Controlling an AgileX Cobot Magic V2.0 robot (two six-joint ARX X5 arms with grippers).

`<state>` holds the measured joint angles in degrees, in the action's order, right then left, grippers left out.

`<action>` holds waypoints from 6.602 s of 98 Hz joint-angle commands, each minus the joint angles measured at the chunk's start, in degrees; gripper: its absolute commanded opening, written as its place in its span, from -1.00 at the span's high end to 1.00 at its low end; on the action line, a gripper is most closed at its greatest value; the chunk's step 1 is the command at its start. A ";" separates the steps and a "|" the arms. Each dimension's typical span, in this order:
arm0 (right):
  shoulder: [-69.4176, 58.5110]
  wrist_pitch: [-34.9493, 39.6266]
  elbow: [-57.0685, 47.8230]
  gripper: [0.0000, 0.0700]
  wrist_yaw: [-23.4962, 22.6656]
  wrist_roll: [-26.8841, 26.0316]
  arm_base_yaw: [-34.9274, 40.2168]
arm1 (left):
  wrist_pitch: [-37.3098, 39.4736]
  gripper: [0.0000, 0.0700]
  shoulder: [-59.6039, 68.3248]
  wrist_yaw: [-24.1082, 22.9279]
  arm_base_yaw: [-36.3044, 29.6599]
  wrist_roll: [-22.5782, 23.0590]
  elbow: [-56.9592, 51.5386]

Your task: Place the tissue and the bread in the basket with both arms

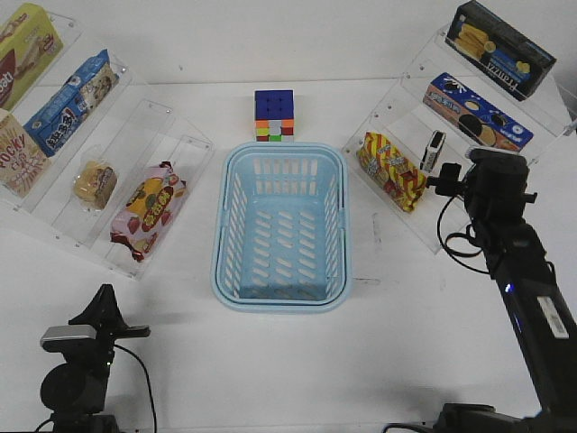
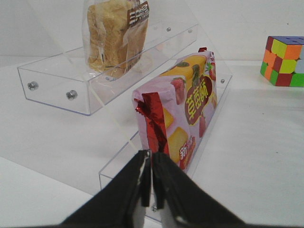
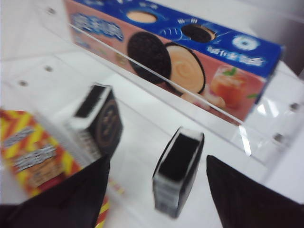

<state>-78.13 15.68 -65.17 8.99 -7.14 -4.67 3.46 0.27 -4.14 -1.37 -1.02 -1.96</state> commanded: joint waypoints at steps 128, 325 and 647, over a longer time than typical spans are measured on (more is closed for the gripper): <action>4.31 2.32 -5.01 0.61 -35.82 2.43 28.17 | 0.92 1.00 -0.09 0.15 0.07 -0.11 1.16; 44.30 -22.43 35.85 1.00 -5.97 3.67 22.32 | -23.54 0.00 81.15 -11.54 2.21 18.58 -69.68; 44.33 -22.49 35.85 1.00 -4.02 3.96 22.29 | 0.98 1.00 -0.09 4.11 -2.93 1.38 -1.05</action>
<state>-33.56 -6.26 -28.80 4.75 -3.38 17.26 4.16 0.32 -0.36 -4.54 0.64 -4.32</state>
